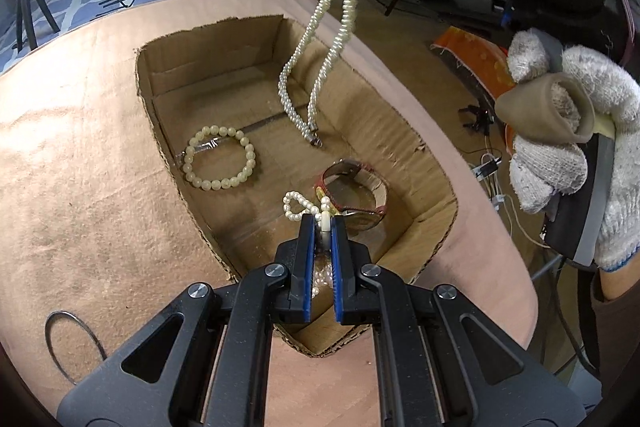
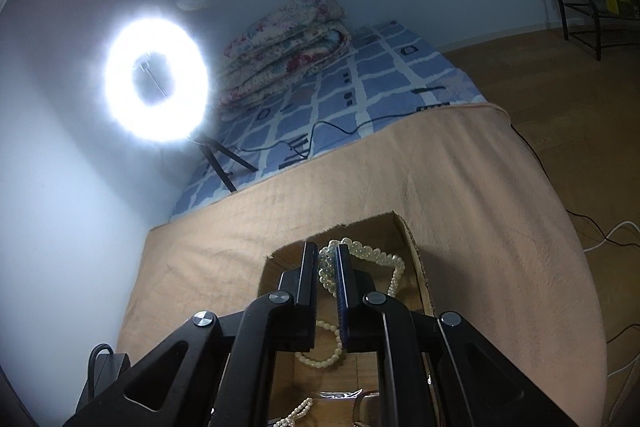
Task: Organize jewelry
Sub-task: 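Lower and release the twisted necklace with the right gripper while the left gripper releases the strand in the box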
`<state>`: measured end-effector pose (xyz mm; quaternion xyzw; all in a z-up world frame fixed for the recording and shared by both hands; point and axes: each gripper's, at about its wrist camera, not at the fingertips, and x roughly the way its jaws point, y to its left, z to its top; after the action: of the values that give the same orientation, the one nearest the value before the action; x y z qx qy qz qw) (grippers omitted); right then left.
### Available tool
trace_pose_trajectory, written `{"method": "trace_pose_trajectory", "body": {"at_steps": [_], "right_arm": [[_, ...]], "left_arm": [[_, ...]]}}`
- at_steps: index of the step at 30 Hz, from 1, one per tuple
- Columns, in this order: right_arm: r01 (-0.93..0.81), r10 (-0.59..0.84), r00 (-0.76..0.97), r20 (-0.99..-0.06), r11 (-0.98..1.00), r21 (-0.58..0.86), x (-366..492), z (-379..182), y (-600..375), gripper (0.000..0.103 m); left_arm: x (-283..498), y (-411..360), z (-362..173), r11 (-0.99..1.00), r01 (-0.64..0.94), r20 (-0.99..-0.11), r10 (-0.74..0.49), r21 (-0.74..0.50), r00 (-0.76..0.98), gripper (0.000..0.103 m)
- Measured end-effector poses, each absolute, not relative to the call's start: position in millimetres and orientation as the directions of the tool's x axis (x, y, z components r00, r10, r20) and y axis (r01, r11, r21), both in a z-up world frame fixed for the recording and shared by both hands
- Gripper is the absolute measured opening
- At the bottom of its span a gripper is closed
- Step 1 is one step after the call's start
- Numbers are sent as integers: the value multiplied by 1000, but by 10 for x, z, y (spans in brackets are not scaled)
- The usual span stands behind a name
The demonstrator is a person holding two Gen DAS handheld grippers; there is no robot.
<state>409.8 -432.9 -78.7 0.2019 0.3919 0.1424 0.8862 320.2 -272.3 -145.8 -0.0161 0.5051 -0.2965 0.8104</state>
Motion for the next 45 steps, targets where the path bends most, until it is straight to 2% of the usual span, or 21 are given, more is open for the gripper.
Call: {"method": "trace_pose_trajectory", "body": {"at_steps": [14,29,33,35,37,38,41,45], "right_arm": [[-100,411,591,-695,891,442,4193,-1099,-4167,6],[-78,401,582,-708,893,443,4216,-1183,-4155,6],[-70,400,580,-710,892,446,4216,-1208,-4173,7],[-67,400,581,-708,891,448,4215,-1214,-4178,11],[-62,404,582,-706,887,457,4212,-1219,-4191,22],[-61,409,582,-703,884,464,4208,-1216,-4194,32],[-47,399,586,-706,886,462,4193,-1200,-4206,37],[-21,369,596,-713,895,445,4155,-1167,-4218,63]], "left_arm": [[3201,-2779,-1617,832,467,-836,-465,-300,291,5],[3235,-2770,-1603,834,451,-835,-471,-316,285,6],[3239,-2761,-1577,830,450,-828,-482,-328,285,25],[3225,-2761,-1546,827,453,-825,-487,-331,287,32],[3210,-2753,-1520,829,454,-822,-487,-327,295,42],[3204,-2747,-1514,829,454,-822,-486,-326,298,43],[3191,-2702,-1483,829,450,-818,-491,-333,299,43],[3161,-2647,-1434,830,447,-816,-492,-335,302,44]]}}
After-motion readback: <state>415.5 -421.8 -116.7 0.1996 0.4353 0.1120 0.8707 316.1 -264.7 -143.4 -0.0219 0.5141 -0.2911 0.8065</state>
